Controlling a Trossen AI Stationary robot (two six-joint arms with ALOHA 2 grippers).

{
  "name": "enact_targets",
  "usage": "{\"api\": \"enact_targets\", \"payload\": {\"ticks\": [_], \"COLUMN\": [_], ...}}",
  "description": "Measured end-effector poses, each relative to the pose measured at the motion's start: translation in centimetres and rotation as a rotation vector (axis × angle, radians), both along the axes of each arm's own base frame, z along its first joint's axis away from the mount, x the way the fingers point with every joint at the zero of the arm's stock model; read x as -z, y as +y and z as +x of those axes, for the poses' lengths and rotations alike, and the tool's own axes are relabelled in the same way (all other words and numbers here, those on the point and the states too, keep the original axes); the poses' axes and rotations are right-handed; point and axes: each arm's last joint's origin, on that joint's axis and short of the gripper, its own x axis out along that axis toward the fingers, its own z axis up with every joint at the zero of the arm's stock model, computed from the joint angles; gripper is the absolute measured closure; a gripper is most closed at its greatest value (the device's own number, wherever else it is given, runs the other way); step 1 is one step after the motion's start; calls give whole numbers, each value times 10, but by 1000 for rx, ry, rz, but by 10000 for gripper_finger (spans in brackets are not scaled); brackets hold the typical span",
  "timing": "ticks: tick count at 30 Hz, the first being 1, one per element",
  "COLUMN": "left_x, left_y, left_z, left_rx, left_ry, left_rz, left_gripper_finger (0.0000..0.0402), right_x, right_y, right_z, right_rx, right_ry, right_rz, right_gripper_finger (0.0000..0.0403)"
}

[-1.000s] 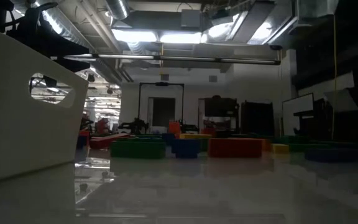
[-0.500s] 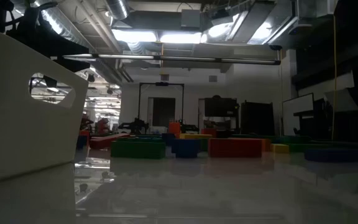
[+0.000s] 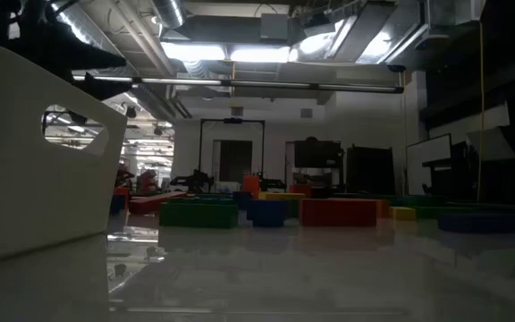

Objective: Sort blocks by size
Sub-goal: Put the rectangular red block into the white bin

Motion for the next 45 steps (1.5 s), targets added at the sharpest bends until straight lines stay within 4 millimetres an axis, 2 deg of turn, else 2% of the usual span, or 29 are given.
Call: {"api": "enact_targets", "payload": {"ticks": [5, 9, 15, 20, 25, 31, 37, 45], "left_x": [-10, -18, -31, -36, -29, -8, 16, 30], "left_y": [-6, -12, -24, -32, -32, -32, -32, -23], "left_z": [10, 23, 54, 83, 105, 124, 131, 136], "left_rx": [54, 95, 157, 176, 77, 4, -19, -73], "left_ry": [10, 106, 260, 474, 691, 807, 912, 968], "left_rz": [25, 30, 96, 121, 53, -52, -57, -91], "left_gripper_finger": [189, 189, 189, 189, 189, 189, 189, 189], "right_x": [0, 0, 0, 0, 0, 0, 0, 0], "right_y": [0, 0, 0, 0, 0, -1, -1, -2], "right_z": [0, 0, 0, 0, 0, 0, 0, 1], "right_rx": [0, 0, -9, -46, -71, -88, -81, -75], "right_ry": [-1, -1, -4, -23, -36, -55, -73, -83], "right_rz": [-1, -1, -1, -3, -5, -20, -47, -65], "right_gripper_finger": [194, 194, 194, 194, 194, 194, 194, 194]}}
